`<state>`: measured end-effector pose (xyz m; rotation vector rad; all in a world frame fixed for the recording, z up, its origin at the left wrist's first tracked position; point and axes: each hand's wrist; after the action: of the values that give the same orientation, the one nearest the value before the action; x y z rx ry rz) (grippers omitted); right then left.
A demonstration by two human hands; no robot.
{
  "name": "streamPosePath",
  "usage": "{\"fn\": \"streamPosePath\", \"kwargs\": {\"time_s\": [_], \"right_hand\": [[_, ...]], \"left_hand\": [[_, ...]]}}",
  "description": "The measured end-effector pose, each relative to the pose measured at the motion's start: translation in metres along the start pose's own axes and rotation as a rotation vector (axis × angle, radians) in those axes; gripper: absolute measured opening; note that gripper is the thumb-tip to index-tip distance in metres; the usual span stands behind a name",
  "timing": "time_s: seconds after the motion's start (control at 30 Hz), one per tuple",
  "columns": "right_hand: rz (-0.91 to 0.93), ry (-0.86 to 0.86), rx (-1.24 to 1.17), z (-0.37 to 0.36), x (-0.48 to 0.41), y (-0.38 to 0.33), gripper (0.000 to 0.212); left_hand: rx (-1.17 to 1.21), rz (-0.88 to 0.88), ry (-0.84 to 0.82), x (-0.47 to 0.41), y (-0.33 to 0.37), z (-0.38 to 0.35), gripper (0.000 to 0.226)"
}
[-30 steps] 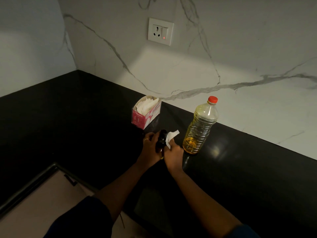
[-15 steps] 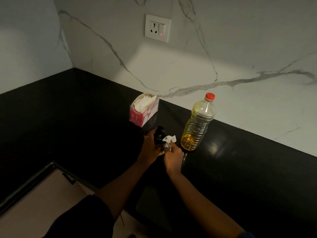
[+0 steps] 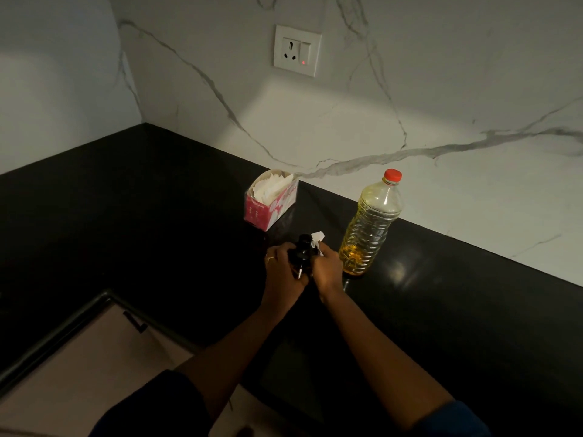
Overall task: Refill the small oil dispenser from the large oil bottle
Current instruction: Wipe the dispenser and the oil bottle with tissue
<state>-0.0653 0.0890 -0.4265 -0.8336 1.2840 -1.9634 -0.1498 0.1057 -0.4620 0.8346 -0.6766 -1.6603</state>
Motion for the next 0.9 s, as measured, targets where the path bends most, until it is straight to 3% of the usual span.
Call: {"fn": "streamPosePath", "kwargs": {"time_s": [0.17,0.4,0.5,0.63,0.8,0.9], "right_hand": [[-0.003,-0.047,-0.061,0.012,0.009,-0.005,0.03],[0.0,0.101,-0.054,0.01,0.028,0.007,0.035],[-0.008,0.106,-0.053,0.008,0.029,0.007,0.027],[-0.001,0.037,-0.032,0.011,0.025,-0.002,0.034],[-0.045,-0.06,-0.063,0.015,0.014,-0.01,0.031],[-0.031,-0.049,-0.075,0.014,0.016,-0.01,0.033]], "left_hand": [[-0.072,-0.136,-0.12,-0.02,-0.002,-0.001,0.08],[-0.249,0.008,-0.078,-0.018,0.004,-0.006,0.07],[-0.265,0.051,-0.088,-0.015,0.007,-0.005,0.075],[-0.298,0.065,-0.096,-0.005,0.01,-0.001,0.072],[-0.063,0.025,-0.004,-0.009,0.012,0.015,0.044],[0.111,-0.119,-0.171,-0.025,0.016,0.019,0.05]]}}
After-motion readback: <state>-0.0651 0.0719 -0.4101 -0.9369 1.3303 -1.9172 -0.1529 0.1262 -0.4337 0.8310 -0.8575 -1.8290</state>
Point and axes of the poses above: each hand's wrist, its own x-axis away from the middle knuckle, its own z-axis out of the back of the hand, y = z × x, and after that the axes turned 2 degrees about y, right-handed
